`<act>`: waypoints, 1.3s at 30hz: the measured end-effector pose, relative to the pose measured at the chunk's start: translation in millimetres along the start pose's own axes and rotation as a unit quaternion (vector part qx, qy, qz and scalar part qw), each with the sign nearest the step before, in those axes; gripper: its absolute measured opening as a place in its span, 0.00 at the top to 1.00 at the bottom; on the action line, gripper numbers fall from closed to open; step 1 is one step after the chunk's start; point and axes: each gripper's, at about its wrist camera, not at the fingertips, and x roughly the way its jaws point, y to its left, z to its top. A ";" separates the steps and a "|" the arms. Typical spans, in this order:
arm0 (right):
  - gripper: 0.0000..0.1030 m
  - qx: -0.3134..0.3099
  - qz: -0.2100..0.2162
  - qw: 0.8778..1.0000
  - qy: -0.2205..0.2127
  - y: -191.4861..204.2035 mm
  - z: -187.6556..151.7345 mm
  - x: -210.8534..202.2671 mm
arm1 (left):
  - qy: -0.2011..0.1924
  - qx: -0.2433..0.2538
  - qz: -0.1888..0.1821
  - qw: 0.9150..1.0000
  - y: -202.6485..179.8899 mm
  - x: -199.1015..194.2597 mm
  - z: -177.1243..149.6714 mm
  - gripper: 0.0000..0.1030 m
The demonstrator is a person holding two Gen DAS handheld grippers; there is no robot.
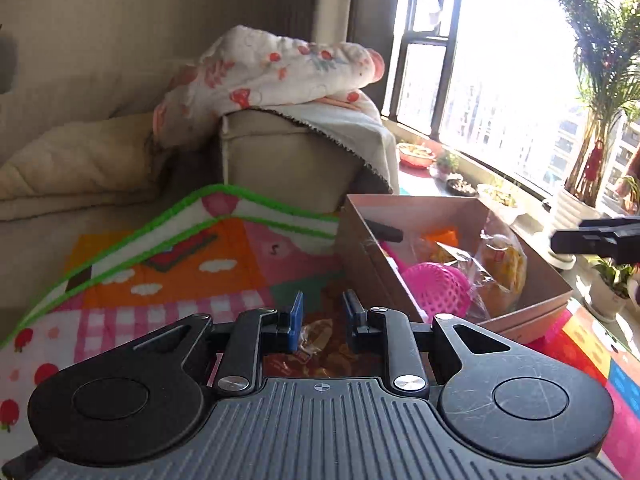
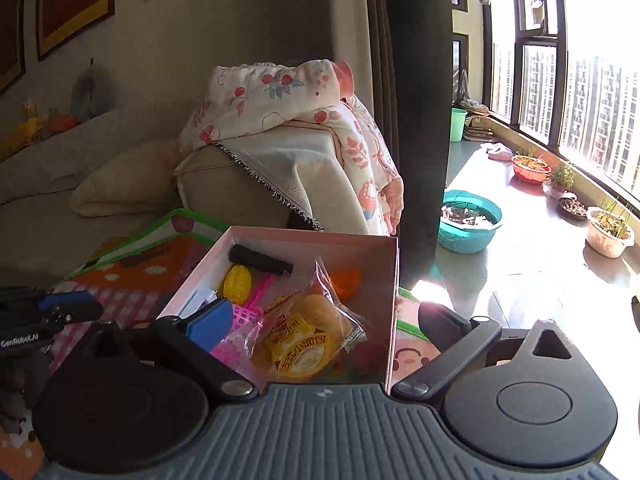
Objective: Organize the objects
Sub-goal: 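Move the open left tool back toward the red snack packet on the mat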
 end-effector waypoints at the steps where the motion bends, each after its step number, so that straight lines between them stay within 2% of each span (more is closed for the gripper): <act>1: 0.01 -0.006 0.003 1.000 -0.001 3.9 -15.5 -8.1 | 0.015 -0.017 0.001 1.000 6.2 11.2 4.9 0.77; 4: 0.00 -0.020 -0.005 1.000 -0.002 16.5 -54.7 -20.6 | 0.058 -0.062 0.011 0.996 17.5 50.7 13.0 0.77; 8: 0.00 -0.023 0.003 1.000 0.014 29.7 -102.2 -30.8 | 0.094 -0.038 0.038 0.994 13.5 76.7 6.5 0.77; 11: 0.00 -0.013 0.013 0.999 0.040 32.1 -126.3 -29.2 | 0.095 -0.006 0.045 0.994 7.3 77.9 -0.4 0.77; 12: 0.00 -0.014 0.009 0.999 0.041 32.3 -127.2 -30.1 | 0.093 0.004 0.039 0.995 4.5 73.8 -2.8 0.77; 14: 0.00 -0.004 0.011 1.000 0.016 29.6 -123.4 -37.5 | 0.095 0.032 0.018 0.995 -3.5 64.4 -9.2 0.77; 18: 0.00 0.003 0.007 0.999 0.035 28.2 -125.3 -30.0 | 0.086 0.139 0.013 0.986 -30.2 37.8 -34.8 0.77; 20: 0.00 0.007 0.012 0.999 0.029 27.9 -125.0 -31.4 | 0.089 0.139 0.004 0.986 -33.1 23.9 -44.6 0.77; 22: 0.00 0.007 0.010 0.999 0.032 28.3 -125.6 -30.4 | 0.088 0.115 -0.012 0.989 -33.1 5.9 -53.0 0.77; 25: 0.00 0.008 0.008 1.000 0.029 27.9 -126.3 -31.4 | 0.046 0.113 -0.006 0.992 -42.7 -31.5 -68.1 0.77; 27: 0.00 0.008 0.006 1.000 0.029 28.2 -126.5 -30.9 | 0.030 0.119 -0.032 0.992 -55.4 -59.2 -81.6 0.77; 28: 0.00 0.008 0.005 1.000 0.030 28.5 -126.4 -30.3 | 0.040 0.117 -0.057 0.991 -62.1 -68.4 -89.3 0.76; 30: 0.00 0.007 0.003 0.999 0.033 28.9 -126.3 -28.8 | 0.067 0.129 -0.079 0.986 -77.2 -75.3 -105.0 0.71; 34: 0.00 0.010 -0.005 0.999 0.033 28.2 -126.5 -29.1 | 0.092 0.169 -0.064 0.979 -101.8 -73.7 -129.6 0.73; 37: 0.00 0.019 -0.007 0.999 0.034 25.3 -126.4 -28.3 | 0.091 0.164 -0.079 0.979 -109.1 -72.1 -134.1 0.74; 39: 0.00 0.026 -0.009 0.999 0.037 23.0 -126.3 -26.8 | 0.096 0.160 -0.088 0.979 -113.3 -69.2 -133.8 0.69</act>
